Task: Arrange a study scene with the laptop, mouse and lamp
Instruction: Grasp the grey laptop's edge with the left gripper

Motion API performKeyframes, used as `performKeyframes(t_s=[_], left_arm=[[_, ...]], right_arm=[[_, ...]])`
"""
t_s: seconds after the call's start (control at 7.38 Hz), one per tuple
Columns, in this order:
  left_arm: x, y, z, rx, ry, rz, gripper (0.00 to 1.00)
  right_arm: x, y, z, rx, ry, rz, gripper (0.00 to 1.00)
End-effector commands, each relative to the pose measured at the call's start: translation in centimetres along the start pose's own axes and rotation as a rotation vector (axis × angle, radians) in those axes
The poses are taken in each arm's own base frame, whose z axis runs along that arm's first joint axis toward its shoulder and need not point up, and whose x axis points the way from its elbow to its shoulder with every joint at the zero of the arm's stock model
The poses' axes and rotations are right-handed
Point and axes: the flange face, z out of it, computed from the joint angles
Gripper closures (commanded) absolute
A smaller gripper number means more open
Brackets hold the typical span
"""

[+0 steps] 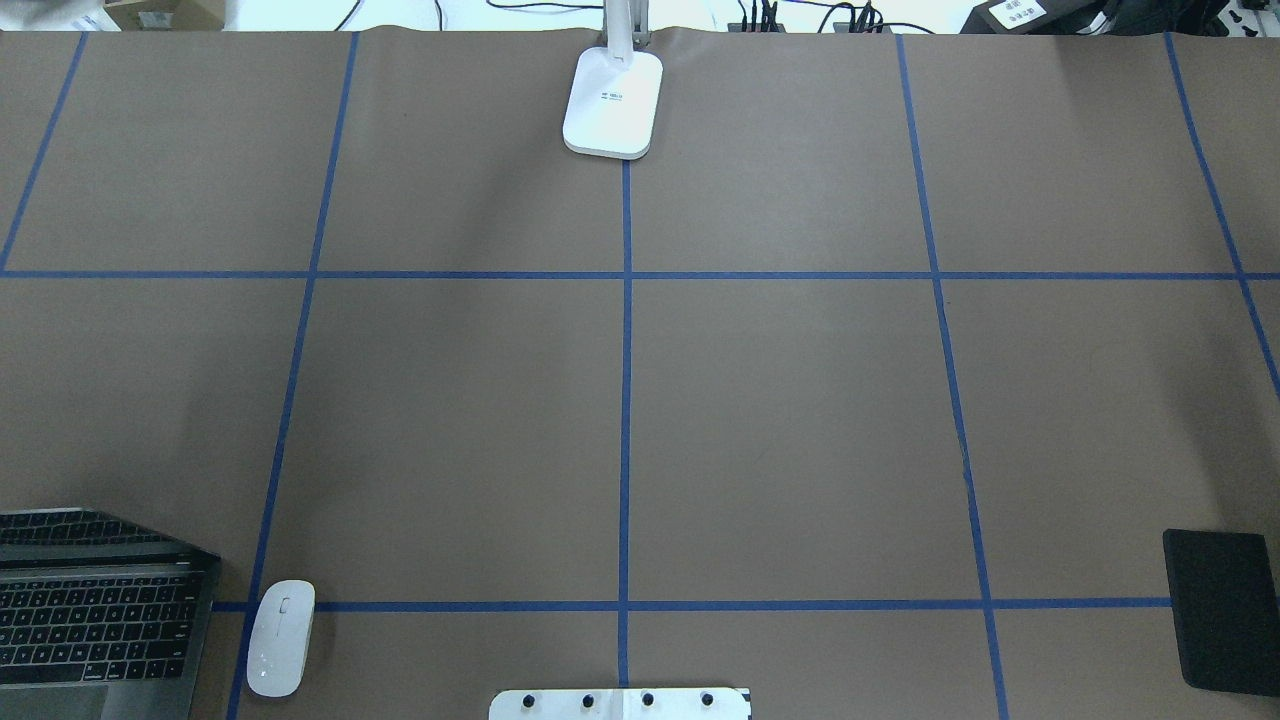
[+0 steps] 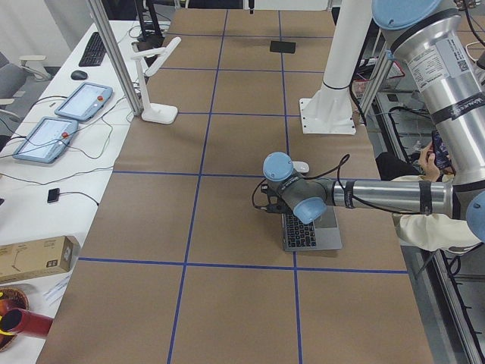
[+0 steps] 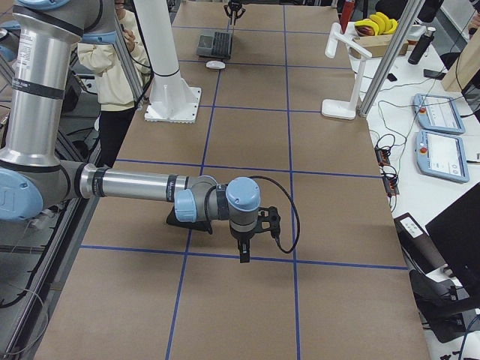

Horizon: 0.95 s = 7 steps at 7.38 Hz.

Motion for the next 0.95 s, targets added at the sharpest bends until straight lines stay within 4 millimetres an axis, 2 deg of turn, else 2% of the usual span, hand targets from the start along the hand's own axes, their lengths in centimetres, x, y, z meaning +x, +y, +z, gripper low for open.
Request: performKeyframes(t_s=[0.0,0.41,0.81], left_arm=[[0.0,0.6,-0.1,-0.039,-0.034,0.014,1.00],[0.1,1.5,-0.7,-0.101,-0.078,0.026,1.00],[2.1,4.1,-0.8,-0.137,-0.071,0.104,1.00]], right_arm=[[0.0,0.0,0.0,0.000,0.000,0.001,0.00],[0.0,-0.1,0.0,0.001,0.003,-0.002,0.00],[0.4,0.9,0.3,-0.010,0.000,0.011,0.00]])
